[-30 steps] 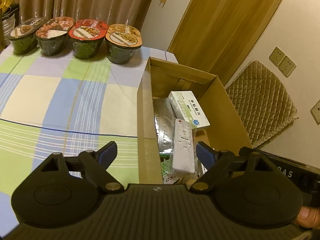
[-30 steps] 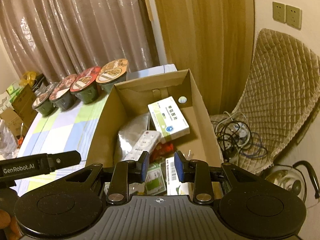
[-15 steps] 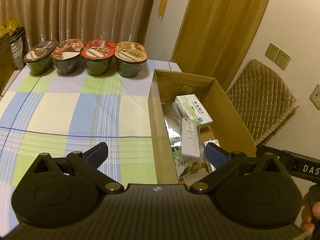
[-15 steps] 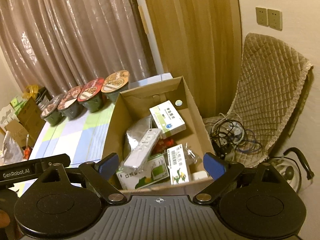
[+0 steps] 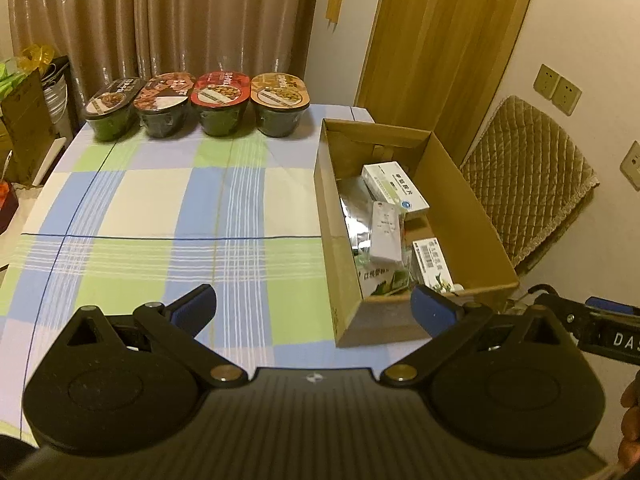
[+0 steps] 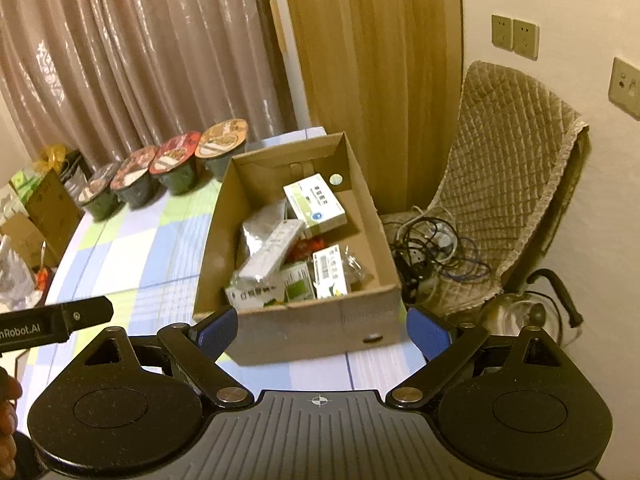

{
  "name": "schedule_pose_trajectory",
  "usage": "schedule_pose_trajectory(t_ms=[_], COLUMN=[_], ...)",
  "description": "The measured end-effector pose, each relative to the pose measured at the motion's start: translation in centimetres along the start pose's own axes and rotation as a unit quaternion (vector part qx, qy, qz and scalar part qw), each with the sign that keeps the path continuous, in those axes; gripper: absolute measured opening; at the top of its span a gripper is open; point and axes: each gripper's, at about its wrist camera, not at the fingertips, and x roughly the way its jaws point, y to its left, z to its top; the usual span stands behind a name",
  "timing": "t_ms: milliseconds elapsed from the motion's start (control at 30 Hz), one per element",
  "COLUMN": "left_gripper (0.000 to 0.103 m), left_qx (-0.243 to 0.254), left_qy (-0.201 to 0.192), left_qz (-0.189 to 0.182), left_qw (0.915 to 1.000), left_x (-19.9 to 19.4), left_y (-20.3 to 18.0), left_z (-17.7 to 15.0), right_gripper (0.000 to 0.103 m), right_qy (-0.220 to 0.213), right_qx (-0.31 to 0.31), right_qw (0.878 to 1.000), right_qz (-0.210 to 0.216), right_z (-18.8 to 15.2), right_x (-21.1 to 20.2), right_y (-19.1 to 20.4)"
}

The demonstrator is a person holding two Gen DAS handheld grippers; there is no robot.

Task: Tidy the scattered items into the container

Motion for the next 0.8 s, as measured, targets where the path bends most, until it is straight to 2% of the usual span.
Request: schedule_pose_trajectory(t_ms=[367,500,800], left_gripper=[0.101,0.101,0.101], left_qx=[0.007,0.010,0.010], left_qy=[-0.004,-0.008,0.000], left_qz=[-0.012,-0.013,-0.027], left_qw=[0.9999,0.9998,0.9996], left_x=[-4.2,-5.4,-6.5], left_y=[-0.9,-1.0,-1.4], left_z=[-1.9,-2.6,-3.9], right_gripper=[0.096,0.096,0.096], right_qy=[0.006,0.002,0.004], right_qx=[-0.009,-0.011,-0.009], right_qw=[1.000,0.999,0.998], right_qz=[-0.018,-0.038,-0.061], right_z=[-2.2,-2.6,-3.2], right_x=[-4.4,-6.0,-7.8], right_y=[0.9,1.2,1.4])
